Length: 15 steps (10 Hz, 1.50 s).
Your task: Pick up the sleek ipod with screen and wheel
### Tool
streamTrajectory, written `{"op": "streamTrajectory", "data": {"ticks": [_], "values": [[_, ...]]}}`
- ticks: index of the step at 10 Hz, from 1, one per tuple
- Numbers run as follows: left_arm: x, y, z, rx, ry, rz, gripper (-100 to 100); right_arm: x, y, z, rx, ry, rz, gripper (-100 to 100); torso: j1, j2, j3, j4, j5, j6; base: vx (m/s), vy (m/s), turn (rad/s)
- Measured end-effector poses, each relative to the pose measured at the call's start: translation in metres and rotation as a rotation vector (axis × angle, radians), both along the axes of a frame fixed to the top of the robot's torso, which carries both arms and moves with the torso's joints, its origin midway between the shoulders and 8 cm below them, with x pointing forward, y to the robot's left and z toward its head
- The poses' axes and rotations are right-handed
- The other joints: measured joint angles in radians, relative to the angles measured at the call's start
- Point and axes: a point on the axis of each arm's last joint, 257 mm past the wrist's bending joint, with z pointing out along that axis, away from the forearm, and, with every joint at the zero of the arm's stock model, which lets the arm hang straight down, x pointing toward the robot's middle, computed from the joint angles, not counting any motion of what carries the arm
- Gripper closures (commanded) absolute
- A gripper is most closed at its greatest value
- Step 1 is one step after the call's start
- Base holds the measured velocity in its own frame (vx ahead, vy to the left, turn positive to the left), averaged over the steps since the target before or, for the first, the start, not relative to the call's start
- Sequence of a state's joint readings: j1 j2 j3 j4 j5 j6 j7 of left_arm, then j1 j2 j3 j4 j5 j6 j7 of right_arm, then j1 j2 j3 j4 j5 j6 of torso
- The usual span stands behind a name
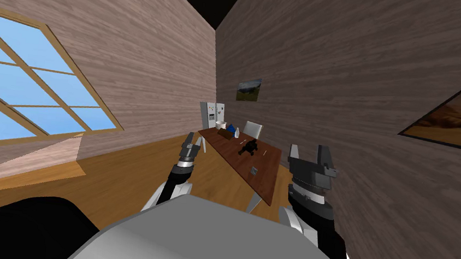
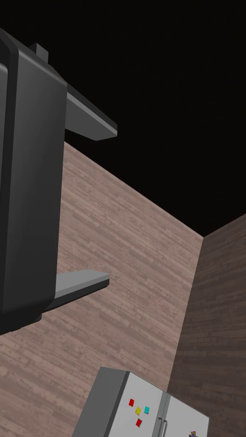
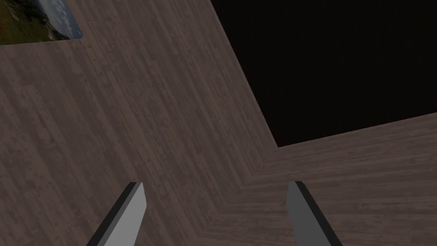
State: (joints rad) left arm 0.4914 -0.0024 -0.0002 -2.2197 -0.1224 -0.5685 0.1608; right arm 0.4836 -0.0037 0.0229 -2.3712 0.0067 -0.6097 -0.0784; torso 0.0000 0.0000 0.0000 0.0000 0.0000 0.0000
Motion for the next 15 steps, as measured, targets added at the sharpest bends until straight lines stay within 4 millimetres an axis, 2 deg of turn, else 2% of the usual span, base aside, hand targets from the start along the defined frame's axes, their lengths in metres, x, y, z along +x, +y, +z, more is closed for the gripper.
{"op": "streamTrajectory", "data": {"ticks": [3, 7, 12, 15], "values": [[0.0, 0.0, 0.0, 0.0, 0.0, 0.0, 0, 0.011, 0.008, -0.013, -0.074, 0.046, -0.001, -100, 0.003, 0.002, 0.001, 0.0, 0.001, 0.0, -0.028, 0.05, -0.053], [0.0, 0.0, 0.0, 0.0, 0.0, 0.0, 0, 0.039, 0.016, -0.041, -0.214, 0.148, -0.048, -100, 0.005, 0.004, 0.002, 0.001, 0.001, 0.0, -0.056, 0.078, -0.089], [0.0, 0.0, 0.0, 0.0, 0.0, 0.0, 0, 0.075, 0.007, -0.099, -0.421, 0.315, -0.17, -100, 0.007, 0.004, 0.002, 0.001, 0.002, 0.0, -0.072, 0.105, -0.115], [0.0, 0.0, 0.0, 0.0, 0.0, 0.0, 0, 0.102, -0.005, -0.143, -0.546, 0.428, -0.257, -100, 0.008, 0.004, 0.002, 0.001, 0.002, 0.0, -0.066, 0.107, -0.112]]}}
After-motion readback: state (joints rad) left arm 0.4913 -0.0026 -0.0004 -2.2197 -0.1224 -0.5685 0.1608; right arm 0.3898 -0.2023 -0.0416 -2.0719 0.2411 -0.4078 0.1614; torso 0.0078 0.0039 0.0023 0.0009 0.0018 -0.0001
